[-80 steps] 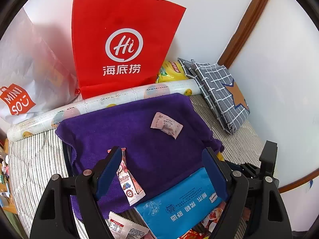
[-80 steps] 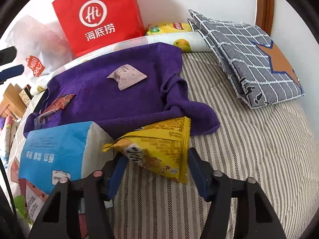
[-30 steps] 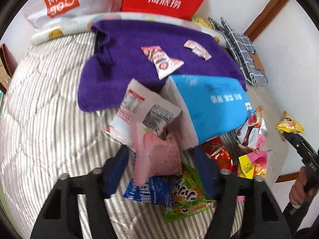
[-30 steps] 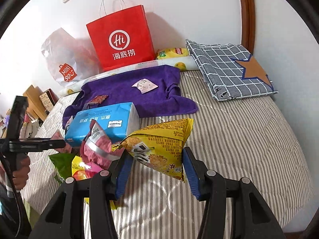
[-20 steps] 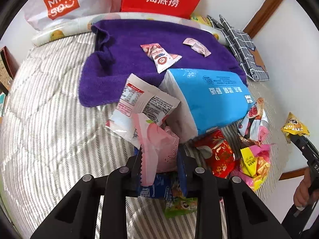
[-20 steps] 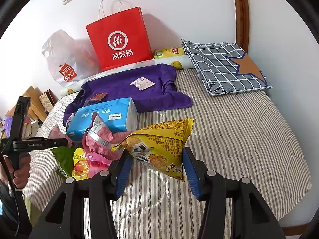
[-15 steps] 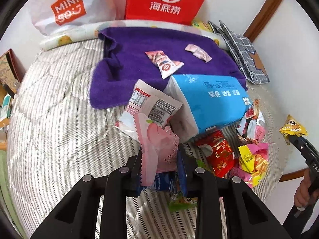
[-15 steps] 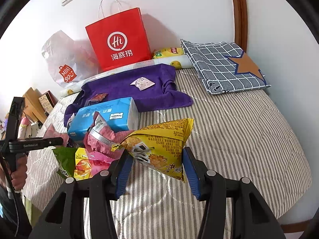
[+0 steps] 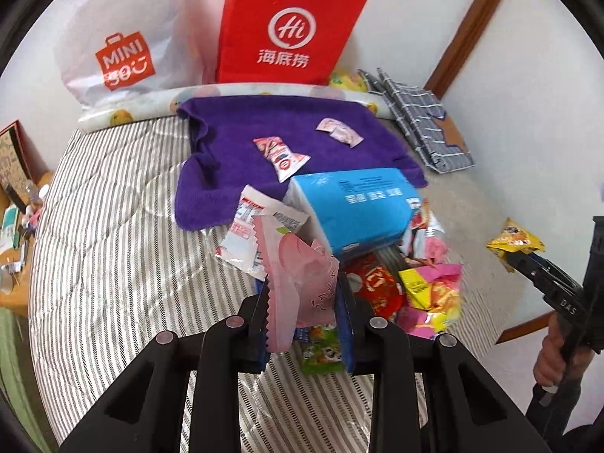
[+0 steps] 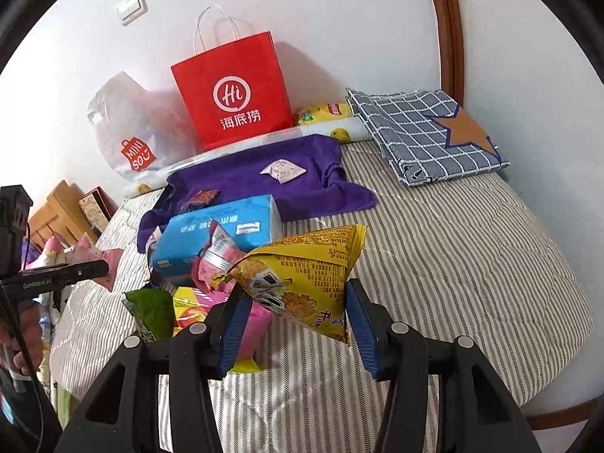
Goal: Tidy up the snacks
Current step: 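Lift the yellow chip bag with the right tool while the left grasps a pink packet, then carry the yellow chip bag and pink packet over the purple towel with both tools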
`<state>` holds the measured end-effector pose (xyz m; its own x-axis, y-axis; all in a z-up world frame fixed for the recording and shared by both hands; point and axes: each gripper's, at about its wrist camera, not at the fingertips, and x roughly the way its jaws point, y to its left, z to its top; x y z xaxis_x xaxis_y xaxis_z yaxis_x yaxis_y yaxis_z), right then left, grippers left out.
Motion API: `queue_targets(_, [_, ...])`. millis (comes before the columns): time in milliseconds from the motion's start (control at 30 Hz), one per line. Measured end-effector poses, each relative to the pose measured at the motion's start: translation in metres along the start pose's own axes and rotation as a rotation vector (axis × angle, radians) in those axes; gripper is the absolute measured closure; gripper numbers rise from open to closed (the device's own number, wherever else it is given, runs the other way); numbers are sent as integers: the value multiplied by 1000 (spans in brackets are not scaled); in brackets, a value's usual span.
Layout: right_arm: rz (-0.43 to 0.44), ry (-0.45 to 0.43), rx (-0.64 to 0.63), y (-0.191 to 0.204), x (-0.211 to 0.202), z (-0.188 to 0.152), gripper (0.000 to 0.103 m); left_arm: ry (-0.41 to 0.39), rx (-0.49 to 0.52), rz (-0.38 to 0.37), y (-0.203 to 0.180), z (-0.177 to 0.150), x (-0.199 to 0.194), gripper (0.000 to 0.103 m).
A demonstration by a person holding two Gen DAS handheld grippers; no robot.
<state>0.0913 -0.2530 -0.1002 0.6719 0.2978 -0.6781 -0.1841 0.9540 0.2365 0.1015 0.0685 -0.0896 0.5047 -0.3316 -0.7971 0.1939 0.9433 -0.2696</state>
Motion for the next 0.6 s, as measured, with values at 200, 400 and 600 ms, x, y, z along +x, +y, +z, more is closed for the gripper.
queue_targets(200, [-14,-10,-10,15,2,6,55,-1,22,-56,-3,5,-1,75])
queue_targets(400, [-13,-13,-15,30,11,14,55,-4,55,-93,-5,15,1,75])
queue_targets(600, [-10,-18,-19,44,23,24,55,-3,79,-124,-3,24,6,75])
